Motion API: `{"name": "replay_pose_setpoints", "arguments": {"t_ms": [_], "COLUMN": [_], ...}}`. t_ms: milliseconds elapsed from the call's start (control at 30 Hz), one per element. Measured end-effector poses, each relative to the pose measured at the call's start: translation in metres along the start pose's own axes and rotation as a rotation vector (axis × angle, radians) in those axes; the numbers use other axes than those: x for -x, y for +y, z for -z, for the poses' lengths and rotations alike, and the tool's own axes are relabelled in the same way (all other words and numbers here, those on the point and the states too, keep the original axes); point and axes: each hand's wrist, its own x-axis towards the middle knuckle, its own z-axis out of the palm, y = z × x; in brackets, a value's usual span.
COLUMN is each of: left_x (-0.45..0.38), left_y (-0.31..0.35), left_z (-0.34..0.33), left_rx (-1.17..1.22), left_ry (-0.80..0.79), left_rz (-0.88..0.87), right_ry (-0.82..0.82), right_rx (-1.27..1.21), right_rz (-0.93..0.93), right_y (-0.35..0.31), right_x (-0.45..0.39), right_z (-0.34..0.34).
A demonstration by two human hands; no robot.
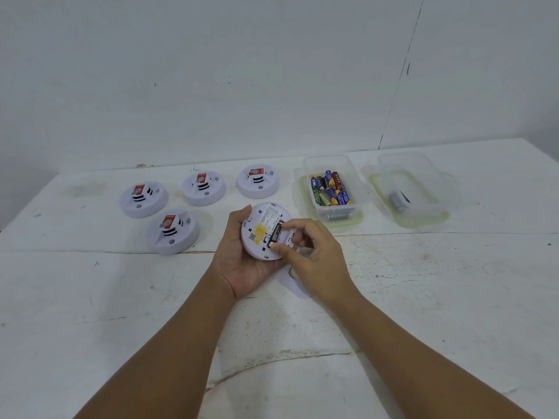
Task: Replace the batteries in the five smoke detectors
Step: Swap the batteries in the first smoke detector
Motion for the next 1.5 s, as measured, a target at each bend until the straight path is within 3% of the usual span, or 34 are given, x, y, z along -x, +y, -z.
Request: {"name": "replay_pose_setpoints", "arguments": {"t_ms": [333, 533, 667, 900, 1033, 1267, 1500], "left_x": [0.001, 0.001, 0.001, -0.005, -0.018, -0.033, -0.038], "left_y": [-0.001, 0.0, -0.001, 0.001, 0.009, 0.01, 0.014], "left_z": [0.0, 0.001, 0.003, -0.005, -0.018, -0.014, -0.011], "left_rx": [-0.027, -0.002, 0.008, 0.01, 0.002, 0.032, -0.004], "left_ry": [-0.045, -0.007, 0.001, 0.015, 0.032, 0.046, 0.017], "left_rz": [-0.031, -0.027, -0.04, -0.088, -0.12, -0.006, 0.078], "right_ry": [-0.07, -0.041, 0.031, 0.044, 0.086, -0.276, -0.631], "right_rx": [-0.17, -0.074, -0.14, 0.042, 0.169, 0.671, 1.073], "right_rz": [-0.191, -0.046, -0.045, 0.178, 0.124, -0.072, -0.174], "right_y": [-0.003, -0.003, -0.007, -0.025, -0.044, -0.045, -0.043], "right_x": [-0.008, -0.003, 0.002, -0.016, -0.062, -0.122, -0.151], "right_z": [0.002, 0.0, 0.007, 0.039, 0.067, 0.099, 0.088]}}
